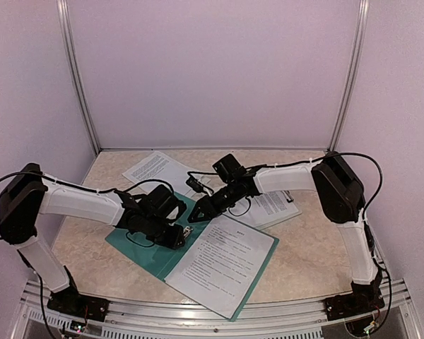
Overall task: Put the files into the folder
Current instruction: Open the spring clip on the folder and the spring clip on the folder.
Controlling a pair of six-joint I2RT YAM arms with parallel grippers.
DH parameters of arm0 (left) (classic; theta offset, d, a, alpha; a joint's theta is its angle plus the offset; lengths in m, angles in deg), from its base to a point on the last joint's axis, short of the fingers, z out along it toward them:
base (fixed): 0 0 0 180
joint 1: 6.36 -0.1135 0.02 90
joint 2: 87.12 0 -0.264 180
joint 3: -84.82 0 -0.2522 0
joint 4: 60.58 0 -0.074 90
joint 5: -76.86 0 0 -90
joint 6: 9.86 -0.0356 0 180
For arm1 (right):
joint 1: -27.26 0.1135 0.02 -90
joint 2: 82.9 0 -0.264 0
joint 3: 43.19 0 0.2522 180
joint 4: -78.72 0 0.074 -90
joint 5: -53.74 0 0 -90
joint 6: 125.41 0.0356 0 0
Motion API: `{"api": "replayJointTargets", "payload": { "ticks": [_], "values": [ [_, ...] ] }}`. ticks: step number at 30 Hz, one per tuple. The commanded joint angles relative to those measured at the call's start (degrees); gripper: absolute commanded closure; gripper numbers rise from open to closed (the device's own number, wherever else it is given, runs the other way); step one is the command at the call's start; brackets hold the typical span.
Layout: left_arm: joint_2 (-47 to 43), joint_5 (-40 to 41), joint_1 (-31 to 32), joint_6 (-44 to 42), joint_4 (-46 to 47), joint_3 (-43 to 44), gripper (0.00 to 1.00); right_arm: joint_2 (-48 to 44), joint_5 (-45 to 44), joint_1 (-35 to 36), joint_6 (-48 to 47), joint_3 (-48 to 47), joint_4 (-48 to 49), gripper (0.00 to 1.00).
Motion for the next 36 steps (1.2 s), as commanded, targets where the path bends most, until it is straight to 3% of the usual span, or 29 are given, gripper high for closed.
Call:
{"api": "replayJointTargets", "payload": {
  "ticks": [1,10,16,36],
  "values": [
    [3.36,4.63,1.36,-3.42,0.03,3.25,0.71,0.25,1.21,-0.63,0.71,1.53,0.76,0.58],
    [6.07,9.06,4.51,-0.62,-2.84,3.84,0.74,0.72,1.56,-0.73,0.67,1.42,0.44,0.59],
    [4.39,10.25,4.72,0.99,-3.63,2.41,0.67,0.90,1.78,-0.71,0.42,1.40,0.18,0.60],
    [-5.21,25.03,11.91,1.81,-3.52,-2.62,0.52,0.98,2.26,-0.63,0.43,2.42,0.24,0.62]
  ]
}}
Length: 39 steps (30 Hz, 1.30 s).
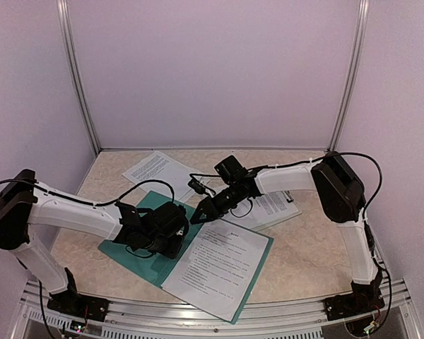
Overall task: Put the files into the folder
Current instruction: Open the spring clip on the folder and the spring clip on the folder.
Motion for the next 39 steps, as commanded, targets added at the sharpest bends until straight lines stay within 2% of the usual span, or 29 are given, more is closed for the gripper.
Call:
{"api": "replayJointTargets", "payload": {
  "ticks": [1,7,18,26,32,39],
  "values": [
    [-3.36,4.02,1.83,0.01,-0.04,-1.34,0.52,0.98,0.84,-0.21,-0.02,1.12,0.14,0.62],
    [-1.75,2.05,1.78,1.75,-0.71,-1.73,0.65,0.86,0.87,-0.21,0.01,1.01,0.05,0.63],
    [3.52,-0.36,0.58,2.89,-1.42,-0.60,0.69,0.84,0.99,-0.20,-0.01,0.85,-0.19,0.64],
    [1.87,-2.31,0.73,3.56,-1.93,-1.79,0.78,1.79,1.22,-0.16,0.00,-0.92,-0.80,0.64],
    [1.27,-2.82,0.75,2.98,-0.53,-3.38,0.89,3.60,1.40,0.47,-0.52,-3.90,-2.48,0.65],
    [-0.08,-2.18,0.85,1.59,1.98,-5.67,0.92,7.10,0.71,2.00,-2.13,-8.33,-6.20,0.66]
  ]
}}
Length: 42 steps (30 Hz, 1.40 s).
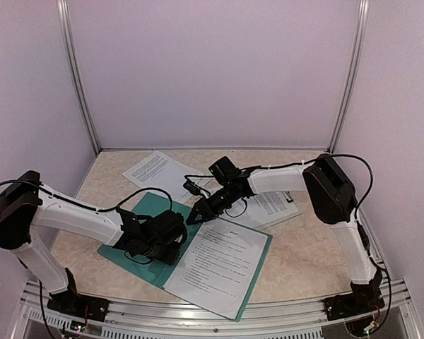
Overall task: Put the files into the folder
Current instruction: Open the spring clip on the folder and the spring clip on the folder.
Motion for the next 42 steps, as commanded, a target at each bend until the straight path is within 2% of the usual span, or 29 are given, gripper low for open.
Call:
{"api": "replayJointTargets", "payload": {
  "ticks": [1,22,42],
  "values": [
    [-1.21,-1.10,-0.02,-1.73,0.83,-2.75,0.92,3.48,-0.04,1.52,-1.73,-3.57,-4.13,0.66],
    [-2.07,-1.94,-0.07,-2.78,2.47,-3.98,0.93,8.12,1.50,2.69,0.81,-5.67,-3.67,0.68],
    [-1.73,-1.68,0.12,-2.37,2.03,-3.75,0.94,9.88,0.96,3.16,2.76,-5.85,-2.81,0.78]
  ]
}}
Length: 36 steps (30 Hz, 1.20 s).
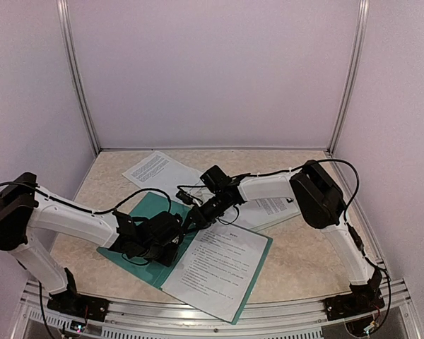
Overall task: Put the files into the folder
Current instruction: Open the spring clip on the folder and the spring clip on the folder.
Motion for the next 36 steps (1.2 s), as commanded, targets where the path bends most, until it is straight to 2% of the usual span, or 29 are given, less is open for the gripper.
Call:
{"api": "replayJointTargets", "payload": {
  "ticks": [1,15,21,36],
  "values": [
    [0.30,-1.30,0.17,0.07,-1.12,-0.78,0.94,3.06,-2.72,0.63,0.29,-0.08,-1.94,0.79],
    [0.64,-0.66,1.05,0.35,-1.66,-0.55,0.94,4.39,-7.37,-0.12,0.91,0.24,-4.10,0.91],
    [0.78,-0.30,1.48,0.60,-2.12,-0.42,0.95,4.91,-11.22,-0.24,0.18,0.35,-6.16,1.00],
    [0.75,-1.01,1.64,0.23,-1.52,-0.67,0.97,7.66,-17.88,-0.24,-2.26,-0.04,-9.29,1.00]
  ]
}}
